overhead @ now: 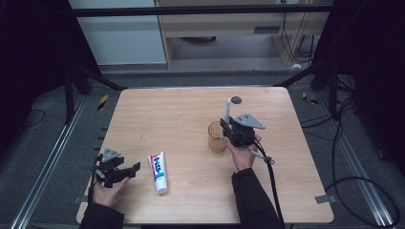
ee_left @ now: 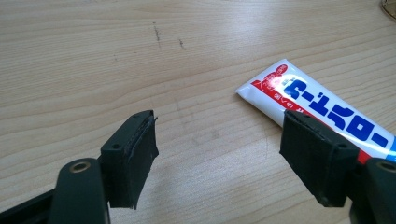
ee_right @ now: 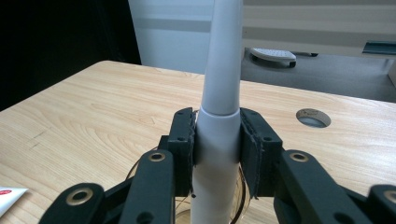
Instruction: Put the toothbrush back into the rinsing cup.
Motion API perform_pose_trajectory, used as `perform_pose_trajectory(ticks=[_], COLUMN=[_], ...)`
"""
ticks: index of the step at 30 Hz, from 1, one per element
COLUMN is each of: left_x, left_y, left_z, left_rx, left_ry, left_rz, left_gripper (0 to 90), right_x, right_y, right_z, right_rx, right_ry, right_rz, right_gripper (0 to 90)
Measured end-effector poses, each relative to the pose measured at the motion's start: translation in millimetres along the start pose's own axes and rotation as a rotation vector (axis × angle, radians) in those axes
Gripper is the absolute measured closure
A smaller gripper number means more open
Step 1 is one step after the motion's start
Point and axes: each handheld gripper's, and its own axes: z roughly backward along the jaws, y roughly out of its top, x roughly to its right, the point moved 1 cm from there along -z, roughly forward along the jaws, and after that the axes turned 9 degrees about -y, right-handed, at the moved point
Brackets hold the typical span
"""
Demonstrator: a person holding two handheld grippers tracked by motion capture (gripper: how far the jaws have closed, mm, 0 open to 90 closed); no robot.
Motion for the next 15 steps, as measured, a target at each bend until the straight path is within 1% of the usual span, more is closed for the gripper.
perform_pose_trajectory(ticks=[14,15], left_x=[0.0,0.0], left_y=[-0.1,-0.1], left_z=[0.0,0.0], left_rx=[-0.001,0.000], left_ry=[0.000,-0.001], left_rz=[0.000,0.000], left_gripper=[26.2,26.3], right_x=[0.3,0.4], right_y=[-4.1,-4.5], right_z=[-3.4,-3.5], right_rx=[-0.047,-0.042], right_ry=[0.003,0.003], right_rz=[0.019,0.018], right_gripper=[67.4,67.4])
